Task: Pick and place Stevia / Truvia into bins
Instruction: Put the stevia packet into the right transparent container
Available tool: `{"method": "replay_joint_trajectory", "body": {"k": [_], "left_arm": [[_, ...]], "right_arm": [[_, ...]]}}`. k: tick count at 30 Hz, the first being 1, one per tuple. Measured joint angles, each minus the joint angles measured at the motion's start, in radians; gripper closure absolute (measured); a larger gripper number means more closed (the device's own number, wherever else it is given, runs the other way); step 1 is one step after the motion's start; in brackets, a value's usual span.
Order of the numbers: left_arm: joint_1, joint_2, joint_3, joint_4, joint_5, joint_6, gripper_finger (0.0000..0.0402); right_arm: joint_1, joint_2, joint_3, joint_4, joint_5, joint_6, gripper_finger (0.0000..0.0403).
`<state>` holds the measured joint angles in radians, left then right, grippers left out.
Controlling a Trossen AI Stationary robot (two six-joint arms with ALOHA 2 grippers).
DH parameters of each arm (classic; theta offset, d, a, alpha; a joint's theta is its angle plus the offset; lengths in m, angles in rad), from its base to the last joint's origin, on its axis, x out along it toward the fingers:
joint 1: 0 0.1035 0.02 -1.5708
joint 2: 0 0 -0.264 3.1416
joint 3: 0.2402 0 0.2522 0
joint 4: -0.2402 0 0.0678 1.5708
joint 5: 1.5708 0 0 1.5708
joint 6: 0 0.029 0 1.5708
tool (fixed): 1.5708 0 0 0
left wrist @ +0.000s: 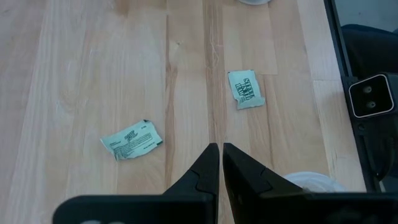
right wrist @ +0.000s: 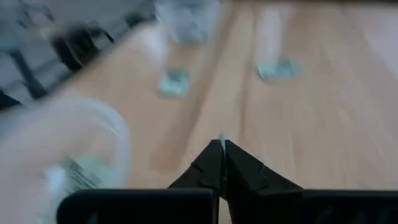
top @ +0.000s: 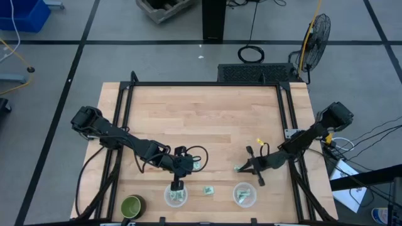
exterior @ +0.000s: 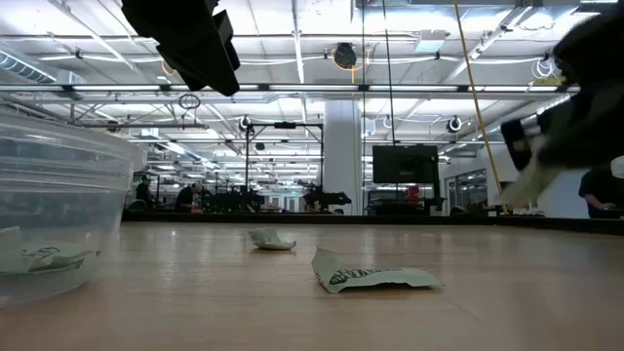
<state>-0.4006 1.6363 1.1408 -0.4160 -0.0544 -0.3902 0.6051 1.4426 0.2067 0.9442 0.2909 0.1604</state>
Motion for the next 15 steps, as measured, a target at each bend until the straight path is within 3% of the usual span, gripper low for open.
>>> {"method": "replay_joint_trajectory", "body": {"k": [6,13,15], "left_arm": [[0.000,0.000,0.000,0.000,0.000,-0.005,0.0376],[0.000,0.000,0.000,0.000,0.000,-0.006,0.0376],[0.000,0.000,0.000,0.001,0.000,-0.006,0.0376]], "right_arm": [[0.060,-0.162,0.052,-0.032,-0.177,-0.064,0.0401],[0.139,-0.157,0.234,-0.510,-0.217,0.153,0.0400],[0.151,-0.124,0.268,-0.553,-0.218,0.200,0.0399]]}}
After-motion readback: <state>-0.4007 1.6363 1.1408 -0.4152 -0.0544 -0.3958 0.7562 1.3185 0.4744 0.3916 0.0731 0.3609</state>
